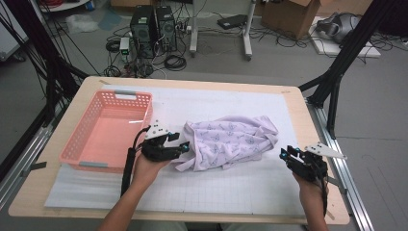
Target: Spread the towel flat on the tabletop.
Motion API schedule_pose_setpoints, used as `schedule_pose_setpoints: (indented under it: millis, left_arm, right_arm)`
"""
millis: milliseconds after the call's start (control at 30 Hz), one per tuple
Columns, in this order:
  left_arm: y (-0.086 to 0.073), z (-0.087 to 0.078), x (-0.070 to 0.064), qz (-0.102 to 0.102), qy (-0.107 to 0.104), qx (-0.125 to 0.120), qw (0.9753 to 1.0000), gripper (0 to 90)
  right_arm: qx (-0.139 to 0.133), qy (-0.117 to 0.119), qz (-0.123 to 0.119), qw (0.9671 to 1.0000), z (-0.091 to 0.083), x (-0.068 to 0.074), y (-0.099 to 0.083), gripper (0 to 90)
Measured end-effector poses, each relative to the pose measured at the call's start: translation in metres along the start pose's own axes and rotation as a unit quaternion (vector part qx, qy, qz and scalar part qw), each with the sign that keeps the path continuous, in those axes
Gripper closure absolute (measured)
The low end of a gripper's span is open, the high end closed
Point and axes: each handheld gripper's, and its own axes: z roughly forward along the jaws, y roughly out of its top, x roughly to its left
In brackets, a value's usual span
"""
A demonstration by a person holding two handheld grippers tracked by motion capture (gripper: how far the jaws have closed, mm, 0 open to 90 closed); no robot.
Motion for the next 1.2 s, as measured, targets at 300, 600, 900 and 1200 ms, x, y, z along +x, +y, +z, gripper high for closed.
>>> schedule_pose_setpoints:
  millis: [300,600,900,1200]
  left_arm:
    - [-0.034,-0.005,-0.019,-0.006,-0.029,0.036,0.9989,40.0]
    - [-0.035,-0.005,-0.034,0.014,-0.045,0.035,0.9983,40.3]
    - [-0.028,0.028,-0.052,0.033,-0.08,0.072,0.9937,45.6]
    - [-0.022,0.005,-0.04,-0.019,-0.075,0.047,0.9959,78.0]
  right_arm:
    - [0.051,0.074,-0.047,0.9949,0.01,0.043,-0.015,67.2]
    - [0.099,0.14,-0.108,0.9792,0.058,0.1,-0.013,61.4]
    - [0.116,0.152,-0.154,0.9694,0.09,0.13,-0.008,81.8]
    - [0.127,0.184,-0.155,0.9622,0.043,0.098,-0.02,85.5]
